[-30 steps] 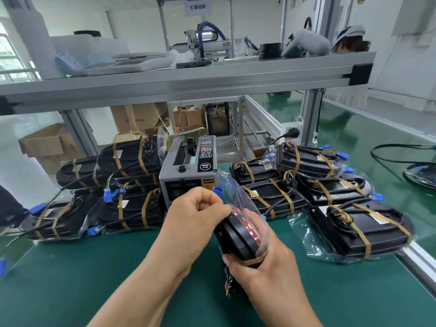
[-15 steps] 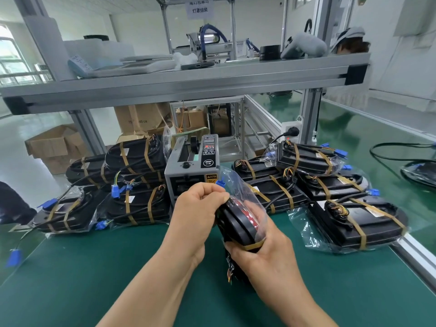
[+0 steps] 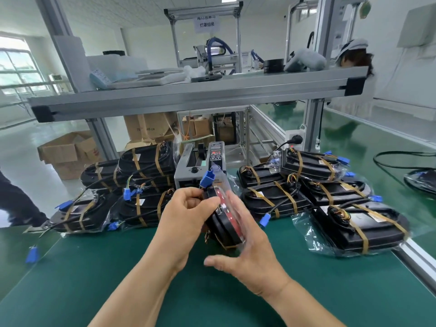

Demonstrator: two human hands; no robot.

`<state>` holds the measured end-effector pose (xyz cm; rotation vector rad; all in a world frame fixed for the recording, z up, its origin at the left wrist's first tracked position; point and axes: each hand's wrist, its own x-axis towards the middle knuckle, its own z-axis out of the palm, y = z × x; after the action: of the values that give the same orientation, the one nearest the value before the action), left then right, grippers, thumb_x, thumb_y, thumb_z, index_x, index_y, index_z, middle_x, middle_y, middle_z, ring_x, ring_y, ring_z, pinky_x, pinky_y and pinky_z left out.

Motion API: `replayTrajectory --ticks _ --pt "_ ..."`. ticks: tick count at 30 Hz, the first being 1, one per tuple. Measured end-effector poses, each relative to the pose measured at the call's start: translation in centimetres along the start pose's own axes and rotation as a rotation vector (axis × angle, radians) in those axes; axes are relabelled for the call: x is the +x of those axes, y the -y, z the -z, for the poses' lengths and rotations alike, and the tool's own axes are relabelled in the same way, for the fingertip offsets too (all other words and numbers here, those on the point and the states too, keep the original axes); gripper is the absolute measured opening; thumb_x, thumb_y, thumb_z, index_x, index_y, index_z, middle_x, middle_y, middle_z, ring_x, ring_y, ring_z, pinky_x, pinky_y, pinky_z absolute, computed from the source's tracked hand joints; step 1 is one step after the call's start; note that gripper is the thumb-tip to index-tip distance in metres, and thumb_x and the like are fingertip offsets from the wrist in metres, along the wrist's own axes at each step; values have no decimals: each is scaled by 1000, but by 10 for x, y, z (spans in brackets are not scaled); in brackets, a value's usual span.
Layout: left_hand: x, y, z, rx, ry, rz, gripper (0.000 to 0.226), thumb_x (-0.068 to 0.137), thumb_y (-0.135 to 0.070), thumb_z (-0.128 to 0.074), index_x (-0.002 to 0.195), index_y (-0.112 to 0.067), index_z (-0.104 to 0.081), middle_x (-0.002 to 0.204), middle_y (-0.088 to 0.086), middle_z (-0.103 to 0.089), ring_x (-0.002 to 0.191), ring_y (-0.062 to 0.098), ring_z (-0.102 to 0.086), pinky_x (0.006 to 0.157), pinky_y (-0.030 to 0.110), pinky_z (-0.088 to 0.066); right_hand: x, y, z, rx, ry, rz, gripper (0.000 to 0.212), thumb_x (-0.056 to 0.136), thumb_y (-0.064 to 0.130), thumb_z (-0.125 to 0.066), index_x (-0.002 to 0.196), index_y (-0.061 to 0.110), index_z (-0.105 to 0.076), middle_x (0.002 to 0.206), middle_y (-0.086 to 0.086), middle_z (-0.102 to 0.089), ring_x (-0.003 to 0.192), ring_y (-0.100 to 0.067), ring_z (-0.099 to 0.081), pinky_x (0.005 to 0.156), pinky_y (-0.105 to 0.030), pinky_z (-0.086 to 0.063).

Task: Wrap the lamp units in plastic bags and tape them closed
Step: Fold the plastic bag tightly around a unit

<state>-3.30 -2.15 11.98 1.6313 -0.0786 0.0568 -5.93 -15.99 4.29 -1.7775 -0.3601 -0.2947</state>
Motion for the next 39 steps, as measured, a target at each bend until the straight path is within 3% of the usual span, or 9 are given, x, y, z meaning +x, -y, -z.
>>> replayTrajectory --ticks 6,11,16,20,23,26,32,36,39 --pt "-21 37 11 43 17 -199 47 57 -36 -83 98 -36 -61 82 -11 -69 74 1 -63 66 12 -50 -23 12 31 42 308 -45 124 59 59 -89 156 45 -13 161 29 -22 149 4 -21 121 -34 -27" --pt "-49 79 6 160 85 -363 55 54 -33 -82 103 -45 -58 91 -9 -63 80 11 -62 76 34 -57 -48 22 25 110 141 -129 80 64 45 -77 134 58 -41 136 41 -50 129 14 -47 103 -11 -40" --pt "-58 105 -4 279 78 -561 52 60 -22 -74 104 -42 -54 90 -12 -54 77 11 -57 72 34 -54 -65 3 -1 -18 -87 -235 76 86 29 -73 144 51 -30 141 35 -49 130 14 -45 112 -18 -37" --pt "-62 107 -2 298 93 -579 76 61 -30 -82 125 -52 -48 93 -13 -57 78 12 -61 75 23 -54 -68 -6 -4 -19 -154 -244 58 90 57 -57 144 49 -36 147 30 -46 135 16 -38 108 -6 -31" --pt "-58 104 2 383 130 -691 73 66 -33 -83 131 -42 -51 98 -17 -54 81 8 -60 76 16 -51 -69 -9 -5 28 -197 -219 55 89 55 -47 142 45 -43 145 27 -51 137 7 -42 115 -22 -34" --pt "-56 102 2 389 100 -773 47 63 -32 -86 100 -28 -57 95 -17 -50 79 0 -54 70 11 -45 -71 -8 -10 123 -231 -227 51 92 48 -42 141 37 -51 142 21 -56 137 -2 -47 118 -39 -35" --pt "-55 105 8 495 192 -806 48 65 -33 -84 100 -25 -52 101 -13 -49 77 -2 -53 64 8 -46 -64 -4 -13 192 -256 -308 54 73 56 -66 126 51 -60 128 24 -66 118 7 -60 93 -7 -44" --pt "-58 111 18 635 298 -872 48 85 -43 -74 125 -29 -52 124 -14 -50 104 4 -61 84 24 -55 -61 -6 -12 335 -317 -350 59 67 26 -90 119 45 -69 118 13 -73 109 -5 -69 89 -21 -49" --pt "-55 110 27 659 256 -940 48 97 -54 -48 129 -19 -58 117 -17 -57 104 6 -61 97 23 -46 -59 -7 -7 449 -355 -358 60 61 25 -79 120 29 -70 113 6 -76 107 -10 -71 86 -16 -54"
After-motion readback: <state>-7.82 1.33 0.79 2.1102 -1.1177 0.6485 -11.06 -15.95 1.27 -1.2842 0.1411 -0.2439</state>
